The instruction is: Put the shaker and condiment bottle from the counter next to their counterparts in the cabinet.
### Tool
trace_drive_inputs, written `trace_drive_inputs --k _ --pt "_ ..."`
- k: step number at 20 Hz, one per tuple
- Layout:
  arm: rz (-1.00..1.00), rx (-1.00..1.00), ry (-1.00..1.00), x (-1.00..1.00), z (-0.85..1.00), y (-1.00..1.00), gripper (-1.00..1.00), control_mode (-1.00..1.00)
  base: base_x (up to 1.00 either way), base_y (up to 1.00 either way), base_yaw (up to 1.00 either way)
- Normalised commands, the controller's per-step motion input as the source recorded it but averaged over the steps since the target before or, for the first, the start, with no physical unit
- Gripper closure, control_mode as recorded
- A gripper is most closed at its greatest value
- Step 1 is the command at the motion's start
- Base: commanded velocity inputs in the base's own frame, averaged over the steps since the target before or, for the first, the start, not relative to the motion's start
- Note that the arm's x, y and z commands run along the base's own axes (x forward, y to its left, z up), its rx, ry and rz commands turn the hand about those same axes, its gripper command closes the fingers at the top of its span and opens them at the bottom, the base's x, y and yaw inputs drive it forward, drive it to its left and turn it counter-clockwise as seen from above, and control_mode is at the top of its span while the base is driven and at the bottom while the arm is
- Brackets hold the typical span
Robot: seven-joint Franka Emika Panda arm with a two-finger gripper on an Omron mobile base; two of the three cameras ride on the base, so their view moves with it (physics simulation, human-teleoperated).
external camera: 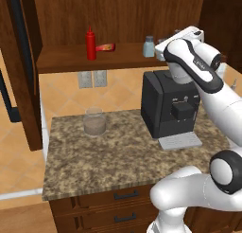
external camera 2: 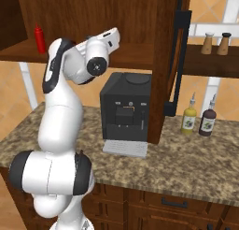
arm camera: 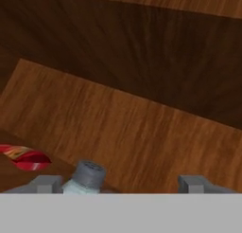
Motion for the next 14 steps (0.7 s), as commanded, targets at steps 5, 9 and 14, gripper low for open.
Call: trace_drive_inputs --k 5,9,14 --pt "0.01 -0.01 -0.07 -0.37 0.01 0.00 -1.00 -1.00 0.00 0.00 0.00" --pt "0.00 -0.02 -0.16 -0.73 0.04 0.00 -1.00 -1.00 0.00 0.00 0.00" --pt "0.00 -0.01 -0.08 -0.91 -0.15 0.03 -1.00 -1.00 0.00 0.00 0.00"
